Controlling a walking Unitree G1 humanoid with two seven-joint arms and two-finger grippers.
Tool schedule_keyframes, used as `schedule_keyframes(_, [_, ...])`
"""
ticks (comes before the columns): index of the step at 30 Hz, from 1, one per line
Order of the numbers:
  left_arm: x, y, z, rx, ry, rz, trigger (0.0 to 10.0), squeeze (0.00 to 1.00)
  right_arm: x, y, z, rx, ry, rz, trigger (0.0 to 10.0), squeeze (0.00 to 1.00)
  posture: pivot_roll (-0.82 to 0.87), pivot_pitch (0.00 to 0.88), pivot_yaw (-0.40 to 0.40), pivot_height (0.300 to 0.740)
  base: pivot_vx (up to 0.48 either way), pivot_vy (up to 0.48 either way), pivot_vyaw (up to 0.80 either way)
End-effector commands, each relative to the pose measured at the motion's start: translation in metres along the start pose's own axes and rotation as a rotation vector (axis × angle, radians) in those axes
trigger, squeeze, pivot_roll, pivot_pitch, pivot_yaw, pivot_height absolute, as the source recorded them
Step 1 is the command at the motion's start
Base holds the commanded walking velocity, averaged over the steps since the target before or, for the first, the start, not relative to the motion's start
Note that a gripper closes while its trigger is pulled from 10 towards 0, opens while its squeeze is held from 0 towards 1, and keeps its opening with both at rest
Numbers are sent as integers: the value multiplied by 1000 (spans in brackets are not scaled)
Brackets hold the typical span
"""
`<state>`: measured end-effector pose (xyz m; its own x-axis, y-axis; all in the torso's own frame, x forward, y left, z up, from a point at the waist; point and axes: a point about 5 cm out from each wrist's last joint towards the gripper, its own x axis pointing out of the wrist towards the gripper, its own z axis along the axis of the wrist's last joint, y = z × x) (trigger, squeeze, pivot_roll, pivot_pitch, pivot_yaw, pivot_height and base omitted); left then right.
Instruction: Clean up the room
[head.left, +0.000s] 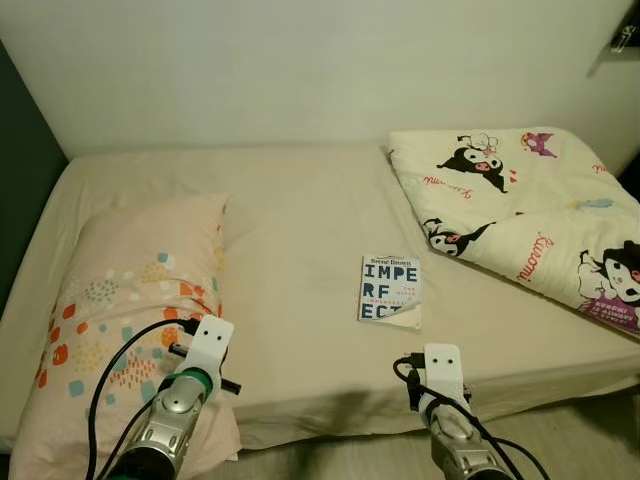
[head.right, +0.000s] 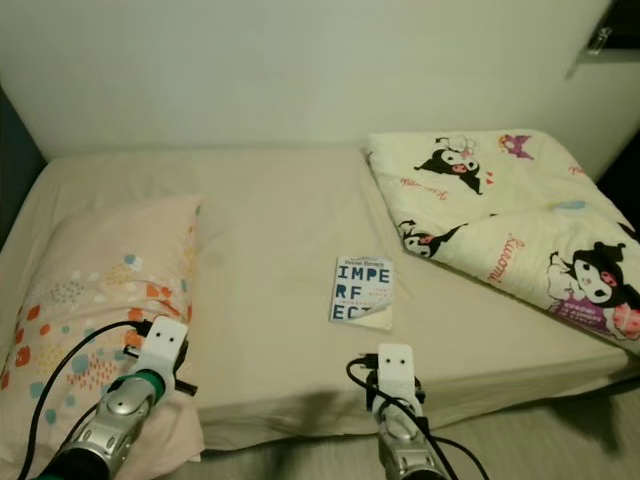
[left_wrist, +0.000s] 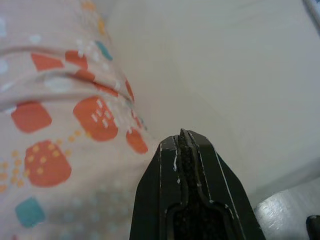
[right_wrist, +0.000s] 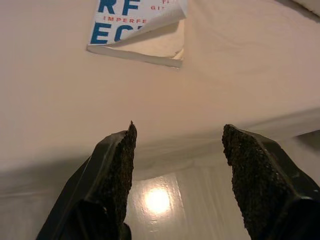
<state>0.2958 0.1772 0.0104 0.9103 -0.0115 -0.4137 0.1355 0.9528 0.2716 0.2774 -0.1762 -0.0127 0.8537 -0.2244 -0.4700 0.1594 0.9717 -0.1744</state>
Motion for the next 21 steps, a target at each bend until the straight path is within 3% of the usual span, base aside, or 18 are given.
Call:
schedule_keyframes(1, [-3,1,-8,21,20,3,10000,0,-2,0,-3,7,1,-1,10000,0,118,41,28,740,0,0,0])
schedule_keyframes(6, [-8,12,-7,57,-13,34,10000,0,-7,7,-6,94,-2,7,10000,0,161,56,71,740,0,0,0])
schedule_keyframes(15, [-5,10,5,91,-46,-23,10000,0,-10,4,-11,125,7,-34,10000,0,178,67,125,740,0,0,0])
schedule_keyframes(17, [-4,9,6,88,-48,-29,10000,0,-10,1,-11,124,2,-47,10000,0,160,52,148,740,0,0,0])
schedule_keyframes(18, [-2,-2,12,84,-61,-58,10000,0,-7,-15,-7,145,-3,-102,10000,0,129,45,166,740,0,0,0])
schedule_keyframes(21, [0,-8,16,78,-72,-64,10000,0,-5,-25,-3,153,-13,-132,10000,0,120,54,156,740,0,0,0])
